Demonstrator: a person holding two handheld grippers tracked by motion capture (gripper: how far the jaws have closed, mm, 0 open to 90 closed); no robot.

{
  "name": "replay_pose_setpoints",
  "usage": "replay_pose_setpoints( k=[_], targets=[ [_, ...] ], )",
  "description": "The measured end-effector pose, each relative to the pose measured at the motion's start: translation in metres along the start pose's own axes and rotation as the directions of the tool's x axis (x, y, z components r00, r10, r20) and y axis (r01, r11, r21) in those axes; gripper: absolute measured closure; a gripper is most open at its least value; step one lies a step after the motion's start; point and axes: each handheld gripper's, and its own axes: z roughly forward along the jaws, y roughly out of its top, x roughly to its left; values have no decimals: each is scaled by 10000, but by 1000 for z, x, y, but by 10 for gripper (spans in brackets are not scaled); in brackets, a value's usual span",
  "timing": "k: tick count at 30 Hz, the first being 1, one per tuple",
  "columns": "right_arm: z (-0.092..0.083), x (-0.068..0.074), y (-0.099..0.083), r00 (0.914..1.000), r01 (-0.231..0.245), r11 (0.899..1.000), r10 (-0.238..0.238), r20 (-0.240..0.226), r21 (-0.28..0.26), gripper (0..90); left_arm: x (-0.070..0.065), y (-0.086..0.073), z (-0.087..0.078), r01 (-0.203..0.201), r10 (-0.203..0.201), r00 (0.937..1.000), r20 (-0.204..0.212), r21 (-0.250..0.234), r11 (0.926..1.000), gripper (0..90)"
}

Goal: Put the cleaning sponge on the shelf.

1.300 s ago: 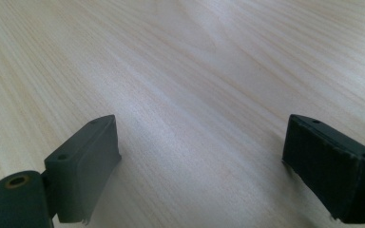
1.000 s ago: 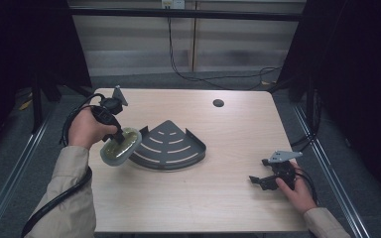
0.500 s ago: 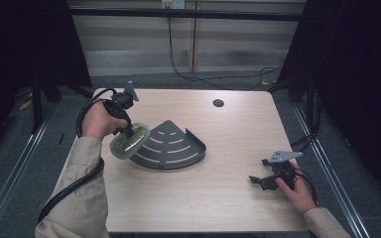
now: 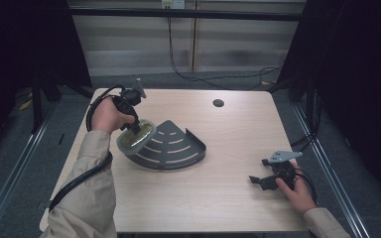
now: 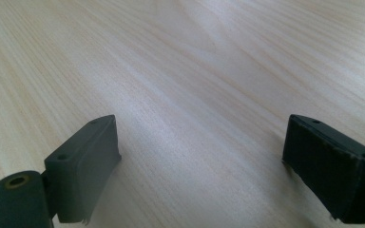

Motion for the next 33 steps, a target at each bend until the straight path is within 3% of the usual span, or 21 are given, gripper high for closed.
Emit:
replay_pose_setpoints(
  k=[7, 27, 33],
  targets=[
    [0, 0, 0, 10000, -24, 10000, 24, 22, -5, 111, 4, 6, 6, -2, 2, 10000, 59, -42, 10000, 710],
    [0, 0, 0, 10000, -22, 10000, 22, 13, 13, 111, 4, 29, 22, -527, 528, 9986, -43, 227, 9984, 709],
    [0, 0, 0, 10000, -40, 10000, 40, 13, 12, 111, 5, 32, 28, -468, 468, 9989, -6, 249, 9986, 709]
  ],
)
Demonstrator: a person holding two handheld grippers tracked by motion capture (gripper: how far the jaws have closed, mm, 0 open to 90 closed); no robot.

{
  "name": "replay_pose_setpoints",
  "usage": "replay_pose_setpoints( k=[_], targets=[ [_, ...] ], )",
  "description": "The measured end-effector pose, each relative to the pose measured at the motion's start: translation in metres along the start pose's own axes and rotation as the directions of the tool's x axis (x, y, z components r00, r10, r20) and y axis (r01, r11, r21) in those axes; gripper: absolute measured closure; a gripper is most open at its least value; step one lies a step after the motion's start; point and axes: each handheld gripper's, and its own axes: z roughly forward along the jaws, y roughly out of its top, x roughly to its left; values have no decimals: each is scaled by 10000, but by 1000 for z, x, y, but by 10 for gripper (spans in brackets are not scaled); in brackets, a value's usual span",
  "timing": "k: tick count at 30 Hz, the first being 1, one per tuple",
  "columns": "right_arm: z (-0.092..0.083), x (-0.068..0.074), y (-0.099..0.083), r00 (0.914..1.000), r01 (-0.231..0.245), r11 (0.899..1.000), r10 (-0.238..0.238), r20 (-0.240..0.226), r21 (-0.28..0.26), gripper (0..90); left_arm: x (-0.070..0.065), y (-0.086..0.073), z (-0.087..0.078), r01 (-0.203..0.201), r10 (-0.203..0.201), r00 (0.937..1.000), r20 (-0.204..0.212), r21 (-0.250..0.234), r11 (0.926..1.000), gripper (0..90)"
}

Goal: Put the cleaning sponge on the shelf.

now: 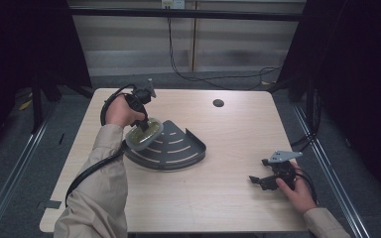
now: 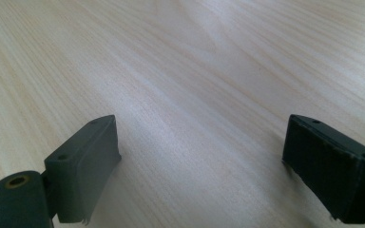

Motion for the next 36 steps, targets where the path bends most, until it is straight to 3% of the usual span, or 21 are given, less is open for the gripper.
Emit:
replay_pose_setpoints(
  k=[17, 19, 36],
  targets=[
    [0, 0, 0, 10000, 19, 10000, -19, 6, -17, 111, 4, 2, 26, 51, -52, 9998, 206, 44, 10000, 709],
    [0, 0, 0, 10000, 16, 10000, -16, 7, -17, 111, 4, 2, 28, -113, 111, 9997, 203, 58, 9999, 708],
    [0, 0, 0, 10000, 19, 10000, -19, 8, -14, 111, 10, -11, 44, -162, 162, 9998, 152, -14, 9999, 706]
  ],
)
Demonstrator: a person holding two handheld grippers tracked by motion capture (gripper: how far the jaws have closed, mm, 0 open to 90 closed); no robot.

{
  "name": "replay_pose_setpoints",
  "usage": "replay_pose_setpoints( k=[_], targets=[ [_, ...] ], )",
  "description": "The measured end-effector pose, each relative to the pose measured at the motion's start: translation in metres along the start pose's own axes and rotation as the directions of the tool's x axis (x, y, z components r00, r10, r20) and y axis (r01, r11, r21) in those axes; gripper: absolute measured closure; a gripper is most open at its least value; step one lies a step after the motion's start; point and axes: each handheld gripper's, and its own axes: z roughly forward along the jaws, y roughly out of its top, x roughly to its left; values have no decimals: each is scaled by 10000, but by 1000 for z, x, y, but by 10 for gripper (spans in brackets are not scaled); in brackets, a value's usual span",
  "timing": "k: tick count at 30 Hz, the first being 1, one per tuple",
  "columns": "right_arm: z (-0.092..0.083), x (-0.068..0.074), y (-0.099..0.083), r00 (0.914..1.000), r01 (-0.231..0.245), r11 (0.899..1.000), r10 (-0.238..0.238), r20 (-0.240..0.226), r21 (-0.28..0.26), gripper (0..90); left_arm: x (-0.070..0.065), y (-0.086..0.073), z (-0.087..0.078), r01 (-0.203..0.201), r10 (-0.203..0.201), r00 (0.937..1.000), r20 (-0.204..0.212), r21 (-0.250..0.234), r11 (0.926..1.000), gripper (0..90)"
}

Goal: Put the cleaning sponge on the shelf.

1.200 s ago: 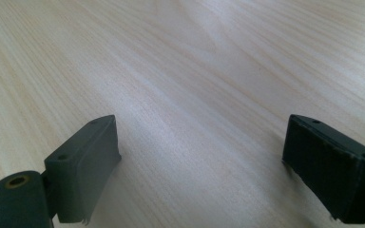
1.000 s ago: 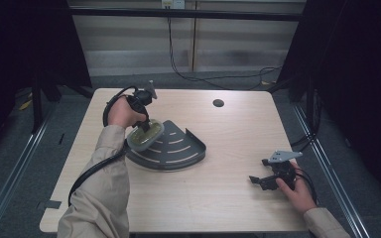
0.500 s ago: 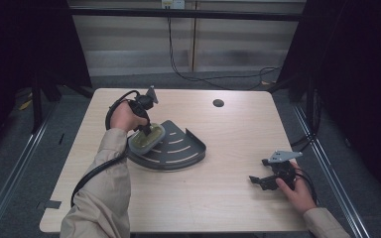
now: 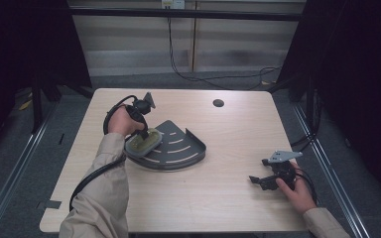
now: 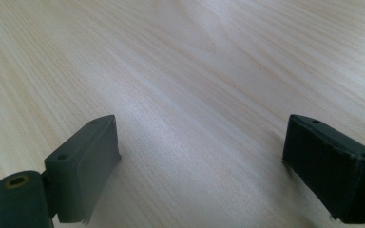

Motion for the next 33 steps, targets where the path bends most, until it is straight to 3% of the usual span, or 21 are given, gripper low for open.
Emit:
replay_pose_setpoints(
  k=[10, 24, 33],
  targets=[
    [0, 0, 0, 10000, 5, 10000, -5, -12, -16, 111, 0, -3, 7, 122, -119, 9999, -119, 267, 9996, 700],
    [0, 0, 0, 10000, -15, 10000, 15, 1, 4, 111, 0, -2, 4, 384, -375, 9990, -236, 375, 9986, 689],
    [0, 0, 0, 10000, -17, 10000, 17, 2, 1, 111, -1, -2, 7, 537, -527, 9983, -263, 367, 9979, 637]
  ],
)
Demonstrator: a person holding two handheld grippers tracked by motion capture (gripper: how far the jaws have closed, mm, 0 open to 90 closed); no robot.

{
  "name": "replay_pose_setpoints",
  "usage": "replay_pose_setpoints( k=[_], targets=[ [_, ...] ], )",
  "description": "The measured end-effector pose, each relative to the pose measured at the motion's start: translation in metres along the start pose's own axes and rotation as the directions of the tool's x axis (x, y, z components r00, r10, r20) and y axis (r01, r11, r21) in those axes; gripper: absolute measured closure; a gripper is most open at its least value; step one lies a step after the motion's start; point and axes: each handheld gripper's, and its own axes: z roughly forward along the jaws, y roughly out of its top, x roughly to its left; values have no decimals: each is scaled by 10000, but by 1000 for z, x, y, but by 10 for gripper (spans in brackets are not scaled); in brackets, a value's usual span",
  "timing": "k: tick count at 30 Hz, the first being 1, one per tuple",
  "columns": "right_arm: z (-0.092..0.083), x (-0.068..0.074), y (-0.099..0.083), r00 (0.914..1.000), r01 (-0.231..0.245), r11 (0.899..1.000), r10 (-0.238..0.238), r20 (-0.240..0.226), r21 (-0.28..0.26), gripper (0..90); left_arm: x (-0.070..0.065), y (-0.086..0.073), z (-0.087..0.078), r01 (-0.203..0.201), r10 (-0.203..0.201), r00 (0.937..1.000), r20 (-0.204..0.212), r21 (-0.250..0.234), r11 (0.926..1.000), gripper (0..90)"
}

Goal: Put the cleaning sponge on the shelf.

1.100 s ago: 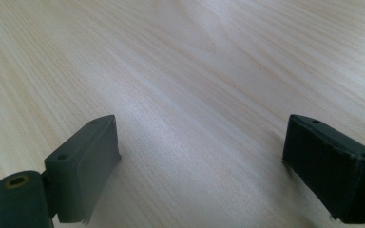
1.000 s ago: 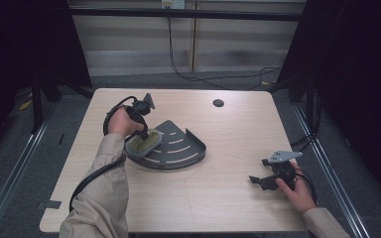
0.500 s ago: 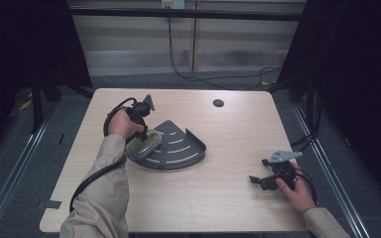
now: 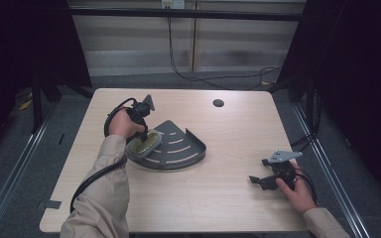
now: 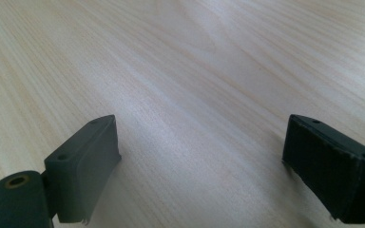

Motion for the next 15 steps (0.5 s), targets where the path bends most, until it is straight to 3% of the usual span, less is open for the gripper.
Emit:
replay_pose_setpoints(
  k=[15],
  targets=[
    [0, 0, 0, 10000, 22, 10000, -22, -15, -18, 111, -3, 1, -1, 158, -157, 9999, -56, 7, 9999, 459]
  ],
)
